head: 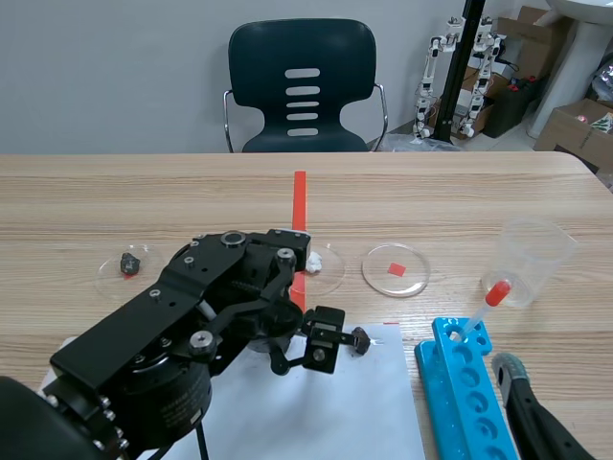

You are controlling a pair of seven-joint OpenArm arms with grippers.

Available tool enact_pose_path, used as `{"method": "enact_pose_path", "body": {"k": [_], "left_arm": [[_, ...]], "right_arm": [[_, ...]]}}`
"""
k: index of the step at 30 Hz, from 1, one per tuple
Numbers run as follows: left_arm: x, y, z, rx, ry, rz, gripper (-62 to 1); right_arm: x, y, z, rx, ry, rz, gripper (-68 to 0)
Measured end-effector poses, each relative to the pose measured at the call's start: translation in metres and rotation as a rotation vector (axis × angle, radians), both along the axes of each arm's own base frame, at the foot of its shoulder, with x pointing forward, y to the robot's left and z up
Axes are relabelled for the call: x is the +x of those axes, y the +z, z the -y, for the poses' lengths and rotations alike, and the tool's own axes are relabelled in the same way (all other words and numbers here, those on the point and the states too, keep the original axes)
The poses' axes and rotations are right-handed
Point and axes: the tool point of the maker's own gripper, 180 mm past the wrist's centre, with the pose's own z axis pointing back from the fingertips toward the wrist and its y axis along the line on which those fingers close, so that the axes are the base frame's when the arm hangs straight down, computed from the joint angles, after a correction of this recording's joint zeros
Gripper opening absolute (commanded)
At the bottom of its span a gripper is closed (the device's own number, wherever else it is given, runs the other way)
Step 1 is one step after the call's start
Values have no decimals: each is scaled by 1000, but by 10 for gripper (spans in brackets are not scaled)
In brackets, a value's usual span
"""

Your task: Pick up the middle mineral with the left hand

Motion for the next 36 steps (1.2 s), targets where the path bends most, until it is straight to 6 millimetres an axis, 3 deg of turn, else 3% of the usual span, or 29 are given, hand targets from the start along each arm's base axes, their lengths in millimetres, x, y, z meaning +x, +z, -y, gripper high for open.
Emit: {"method": "enact_pose_path", "body": {"k": [20,26,31,36], "left_arm": [[4,2,1,-5,1,24,-439],[4,2,1,-7,1,22,-438],[4,2,1,-8,1,22,-343],[4,2,1,-8,1,22,-337]], "right_arm": [[0,0,0,0,0,0,4],[0,0,0,0,0,0,4],[0,0,0,0,0,0,4],[0,0,0,0,0,0,4]]}}
